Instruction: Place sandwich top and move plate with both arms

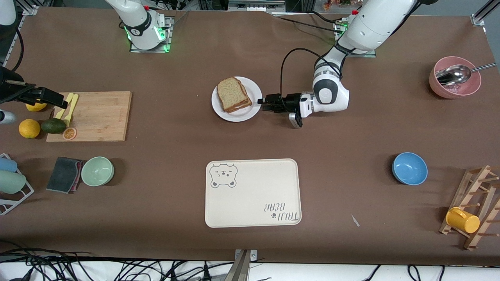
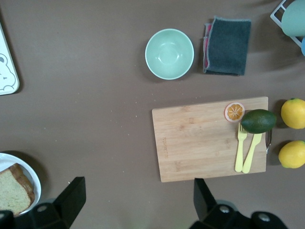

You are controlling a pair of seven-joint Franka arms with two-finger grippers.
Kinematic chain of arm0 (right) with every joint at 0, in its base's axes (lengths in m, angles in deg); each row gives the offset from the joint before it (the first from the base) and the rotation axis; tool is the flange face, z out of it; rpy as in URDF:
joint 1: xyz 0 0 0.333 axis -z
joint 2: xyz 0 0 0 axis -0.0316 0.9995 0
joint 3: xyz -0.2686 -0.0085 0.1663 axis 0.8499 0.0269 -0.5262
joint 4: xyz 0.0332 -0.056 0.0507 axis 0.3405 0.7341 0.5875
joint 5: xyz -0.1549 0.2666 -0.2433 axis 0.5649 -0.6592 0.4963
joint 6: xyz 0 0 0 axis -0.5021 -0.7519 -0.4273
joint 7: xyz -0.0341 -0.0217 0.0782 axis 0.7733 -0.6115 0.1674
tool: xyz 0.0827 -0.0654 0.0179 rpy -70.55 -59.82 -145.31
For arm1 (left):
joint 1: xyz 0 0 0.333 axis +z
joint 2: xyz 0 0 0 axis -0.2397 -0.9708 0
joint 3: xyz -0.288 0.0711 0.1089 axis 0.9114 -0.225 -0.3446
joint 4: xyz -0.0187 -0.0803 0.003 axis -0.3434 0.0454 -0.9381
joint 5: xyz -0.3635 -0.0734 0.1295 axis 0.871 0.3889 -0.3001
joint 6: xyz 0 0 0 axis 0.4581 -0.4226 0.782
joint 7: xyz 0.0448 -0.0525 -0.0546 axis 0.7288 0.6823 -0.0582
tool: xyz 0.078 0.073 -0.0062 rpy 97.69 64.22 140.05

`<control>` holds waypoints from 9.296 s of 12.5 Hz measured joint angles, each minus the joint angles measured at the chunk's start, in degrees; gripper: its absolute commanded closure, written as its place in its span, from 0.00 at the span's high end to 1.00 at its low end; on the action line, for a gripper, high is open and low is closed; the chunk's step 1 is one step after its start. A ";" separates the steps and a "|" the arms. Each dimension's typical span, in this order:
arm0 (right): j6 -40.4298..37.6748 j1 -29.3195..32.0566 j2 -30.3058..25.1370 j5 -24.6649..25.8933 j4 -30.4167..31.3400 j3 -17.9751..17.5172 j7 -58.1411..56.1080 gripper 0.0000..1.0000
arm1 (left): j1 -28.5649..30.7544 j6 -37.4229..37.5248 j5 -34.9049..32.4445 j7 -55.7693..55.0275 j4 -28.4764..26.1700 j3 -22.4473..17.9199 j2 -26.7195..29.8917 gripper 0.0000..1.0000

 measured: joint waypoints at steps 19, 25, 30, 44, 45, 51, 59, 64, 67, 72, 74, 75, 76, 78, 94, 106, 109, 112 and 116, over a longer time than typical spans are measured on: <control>7.39 -1.77 2.71 1.35 0.17 -0.24 -0.33 1.00 | -2.88 -4.95 0.00 0.14 0.91 0.16 -0.12 0.00; 7.96 -1.83 2.80 1.33 0.00 -0.27 -2.85 1.00 | -2.55 -4.95 0.00 -0.02 3.53 -0.04 1.06 0.00; 9.79 -1.86 2.89 1.33 0.00 -0.35 -3.11 1.00 | -1.29 -4.95 -1.15 -1.58 7.16 -0.50 1.88 0.00; 10.45 -3.32 2.91 1.34 0.00 -0.45 -3.09 1.00 | 5.03 -3.10 -20.67 -23.58 30.66 -3.99 -7.59 0.00; 10.45 -3.30 2.91 1.34 0.00 -0.43 -3.09 1.00 | 5.06 -1.49 -21.53 -24.34 32.30 -5.61 -8.25 0.00; 9.86 -3.32 2.91 1.27 0.01 -0.46 -2.97 1.00 | 7.20 1.62 -25.62 -27.17 39.13 -7.47 -13.22 0.00; 5.70 -3.25 2.79 1.27 -0.06 -0.22 -1.50 1.00 | 6.48 1.63 -25.62 -28.68 48.95 -9.68 -21.83 0.00; 5.28 -3.08 2.80 1.27 -0.06 -0.17 -1.50 1.00 | 3.39 1.68 -25.64 -28.76 52.80 -13.23 -25.41 0.00; 3.53 -3.15 2.80 1.27 -0.06 -0.23 -1.50 1.00 | 3.35 1.68 -25.64 -28.88 53.78 -13.52 -26.14 0.00; 3.19 -3.20 2.70 1.27 -0.16 -0.27 -1.50 1.00 | 3.35 1.68 -25.64 -28.88 54.70 -13.68 -26.96 0.00; 2.93 -3.21 2.15 1.21 -0.25 -0.30 -1.50 1.00 | 3.34 1.68 -25.64 -28.88 54.91 -13.73 -27.10 0.06; 2.90 -3.21 1.98 1.19 -0.25 -0.30 -1.50 1.00 | 3.34 1.68 -25.64 -28.88 54.91 -13.73 -27.21 0.20; 2.95 -3.21 1.94 1.18 -0.25 -0.30 -1.50 1.00 | 3.34 1.70 -25.64 -28.88 54.92 -13.73 -27.23 0.50; 3.61 -3.15 1.96 1.19 -0.25 -0.22 -1.31 1.00 | 3.34 1.82 -25.64 -28.88 54.94 -13.73 -27.23 1.00; 3.95 -3.34 1.94 1.59 -2.13 -0.11 1.64 1.00 | 5.18 9.38 -48.52 -42.83 57.04 -14.28 -19.37 1.00; 4.43 -3.17 2.10 1.64 -3.22 0.07 -4.75 1.00 | 7.50 33.92 -92.25 -55.81 56.91 -15.44 1.66 1.00; 4.40 -3.11 2.25 1.64 -3.79 0.08 -4.77 1.00 | 7.36 39.82 -99.45 -58.91 56.85 -15.39 7.96 1.00; 4.39 -3.19 2.25 1.64 -3.86 0.04 -4.78 1.00 | 7.05 41.51 -105.15 -60.16 54.53 -15.28 14.53 1.00; 4.18 -3.10 2.25 1.64 -3.91 0.11 -4.10 1.00 | 9.75 40.69 -105.87 -60.62 44.84 -15.74 25.69 1.00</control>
